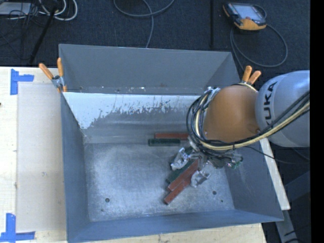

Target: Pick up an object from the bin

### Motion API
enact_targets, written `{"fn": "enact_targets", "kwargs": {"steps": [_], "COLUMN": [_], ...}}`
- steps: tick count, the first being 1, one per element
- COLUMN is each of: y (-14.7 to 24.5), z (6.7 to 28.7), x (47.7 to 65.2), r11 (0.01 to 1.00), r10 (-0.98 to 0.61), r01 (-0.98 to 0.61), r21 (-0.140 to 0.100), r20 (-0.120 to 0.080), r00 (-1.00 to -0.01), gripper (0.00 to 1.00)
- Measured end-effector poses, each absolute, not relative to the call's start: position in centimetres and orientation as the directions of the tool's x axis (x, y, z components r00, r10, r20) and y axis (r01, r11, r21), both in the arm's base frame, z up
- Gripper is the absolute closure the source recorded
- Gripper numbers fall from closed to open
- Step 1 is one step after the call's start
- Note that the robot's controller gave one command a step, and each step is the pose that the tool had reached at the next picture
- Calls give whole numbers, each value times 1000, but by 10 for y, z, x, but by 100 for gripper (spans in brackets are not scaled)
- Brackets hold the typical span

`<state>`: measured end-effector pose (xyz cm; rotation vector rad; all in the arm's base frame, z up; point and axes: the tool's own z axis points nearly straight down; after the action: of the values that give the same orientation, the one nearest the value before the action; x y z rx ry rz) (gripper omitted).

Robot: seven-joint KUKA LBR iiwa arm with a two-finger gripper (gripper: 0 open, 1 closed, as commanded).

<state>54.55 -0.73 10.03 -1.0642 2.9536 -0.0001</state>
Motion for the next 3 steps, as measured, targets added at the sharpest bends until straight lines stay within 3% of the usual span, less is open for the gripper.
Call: {"fn": "enact_targets", "kwargs": {"steps": [3], "y": [-7], "z": [132], "x": [547], "r11": [771], "r10": [-636], "r01": [-636], "r21": [0], "r20": [-2], "r00": [-771], "gripper": [100]}}
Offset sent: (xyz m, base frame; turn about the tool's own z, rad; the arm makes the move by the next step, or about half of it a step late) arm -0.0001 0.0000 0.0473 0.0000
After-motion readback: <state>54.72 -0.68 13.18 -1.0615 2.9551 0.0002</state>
